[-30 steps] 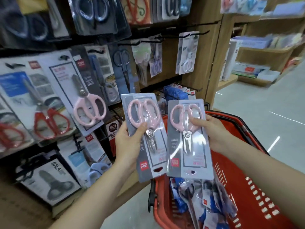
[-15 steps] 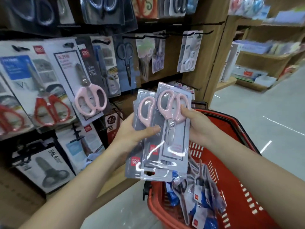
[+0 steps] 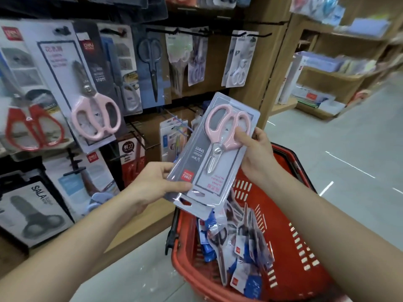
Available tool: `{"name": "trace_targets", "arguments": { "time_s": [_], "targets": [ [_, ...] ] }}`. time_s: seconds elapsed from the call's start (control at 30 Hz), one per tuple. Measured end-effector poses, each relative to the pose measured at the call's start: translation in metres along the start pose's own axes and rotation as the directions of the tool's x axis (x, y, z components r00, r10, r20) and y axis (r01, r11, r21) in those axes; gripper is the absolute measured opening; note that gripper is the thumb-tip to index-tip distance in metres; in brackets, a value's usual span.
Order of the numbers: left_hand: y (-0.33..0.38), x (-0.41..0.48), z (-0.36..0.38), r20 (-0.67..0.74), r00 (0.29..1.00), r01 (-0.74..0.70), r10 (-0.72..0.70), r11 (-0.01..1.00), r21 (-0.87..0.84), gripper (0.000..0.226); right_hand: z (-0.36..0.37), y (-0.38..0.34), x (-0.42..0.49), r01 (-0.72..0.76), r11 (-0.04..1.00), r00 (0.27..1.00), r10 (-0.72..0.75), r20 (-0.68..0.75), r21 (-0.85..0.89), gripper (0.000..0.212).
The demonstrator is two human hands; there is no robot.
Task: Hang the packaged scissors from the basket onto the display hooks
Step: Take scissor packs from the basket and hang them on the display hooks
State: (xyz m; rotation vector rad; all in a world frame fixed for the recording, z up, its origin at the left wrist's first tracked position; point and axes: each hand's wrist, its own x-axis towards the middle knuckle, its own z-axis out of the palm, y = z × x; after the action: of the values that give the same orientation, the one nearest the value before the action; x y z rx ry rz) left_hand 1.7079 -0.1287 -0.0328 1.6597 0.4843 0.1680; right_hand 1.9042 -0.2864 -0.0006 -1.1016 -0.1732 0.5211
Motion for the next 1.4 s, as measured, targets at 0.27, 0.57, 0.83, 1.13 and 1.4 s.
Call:
{"name": "trace_targets", "arguments": {
  "time_s": [0.27,0.57,0.83,1.13,1.4],
  "targets": [
    [0.022,0.01,-0.026,-0.304,0.882,-0.298,0.361,0.925,0.235,0.016,-0.062,0.0,0.0,0.061,0.834,0.989,-0.125,-0.08,-0.548,0.091],
    [0.047,0.011,0.005,-0.02,0.851,-0.456,0.524,0.759,0.464,0.009,-0.018,-0.007,-0.022,0.724,-0.032,0.688,-0.027,0.725,-0.689,0.045],
    [0.05,0.012,0.011,-0.172,0.821,-0.455,0.545,0.805,0.38,0.067,-0.034,-0.005,-0.021,0.557,0.417,0.816,-0.114,0.567,-0.718,0.021],
    [0.027,0.002,0.039,-0.178,0.97,-0.158,0.168,0.985,0.067,0.074,-0.015,0.004,-0.017,0.19,0.956,0.965,-0.14,0.22,-0.224,0.035],
    [0.032,-0.01,-0.011,-0.566,0.767,-0.366,0.303,0.931,0.003,0.016,0.077,0.006,-0.007,0.159,0.979,0.939,-0.109,0.328,-0.129,0.03]
  ]
}}
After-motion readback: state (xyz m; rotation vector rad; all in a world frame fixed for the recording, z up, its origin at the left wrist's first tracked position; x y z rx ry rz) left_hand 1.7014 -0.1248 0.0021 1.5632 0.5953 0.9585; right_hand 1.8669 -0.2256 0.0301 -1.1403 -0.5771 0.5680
